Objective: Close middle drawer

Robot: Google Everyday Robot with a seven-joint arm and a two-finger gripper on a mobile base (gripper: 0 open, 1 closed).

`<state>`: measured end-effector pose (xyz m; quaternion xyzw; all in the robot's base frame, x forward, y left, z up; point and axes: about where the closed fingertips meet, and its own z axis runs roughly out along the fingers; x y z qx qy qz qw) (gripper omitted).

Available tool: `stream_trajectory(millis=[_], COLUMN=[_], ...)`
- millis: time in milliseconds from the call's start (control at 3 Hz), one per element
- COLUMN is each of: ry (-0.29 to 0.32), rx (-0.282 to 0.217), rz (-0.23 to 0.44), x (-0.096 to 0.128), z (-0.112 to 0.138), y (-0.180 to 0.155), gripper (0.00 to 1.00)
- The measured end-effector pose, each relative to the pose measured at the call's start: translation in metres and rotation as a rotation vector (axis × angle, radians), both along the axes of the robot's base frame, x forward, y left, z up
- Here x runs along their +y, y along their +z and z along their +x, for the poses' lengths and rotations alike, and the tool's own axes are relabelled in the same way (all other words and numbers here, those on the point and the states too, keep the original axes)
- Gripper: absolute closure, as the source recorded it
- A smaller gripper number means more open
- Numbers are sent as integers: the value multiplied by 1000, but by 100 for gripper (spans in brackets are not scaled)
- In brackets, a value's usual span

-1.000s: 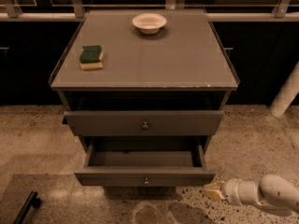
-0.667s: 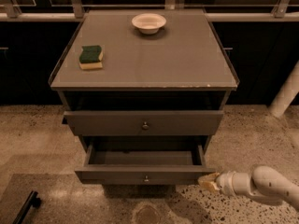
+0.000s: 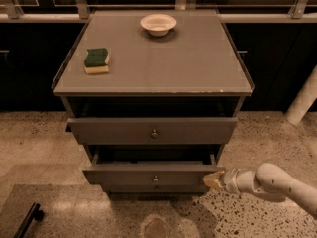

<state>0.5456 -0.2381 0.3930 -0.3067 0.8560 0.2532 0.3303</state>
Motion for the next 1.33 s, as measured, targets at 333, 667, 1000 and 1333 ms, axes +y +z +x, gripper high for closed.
stream_trajectory(millis=[333,667,1000,1333], ry=[-6,-13,-14,0], rx=[-25,-37,-41,-60], rz=[-23,-33,-49,-100], x=[6,9,13,18], z=[30,47,59,72], y=[1,0,-1,5], gripper=[100,100,100,100])
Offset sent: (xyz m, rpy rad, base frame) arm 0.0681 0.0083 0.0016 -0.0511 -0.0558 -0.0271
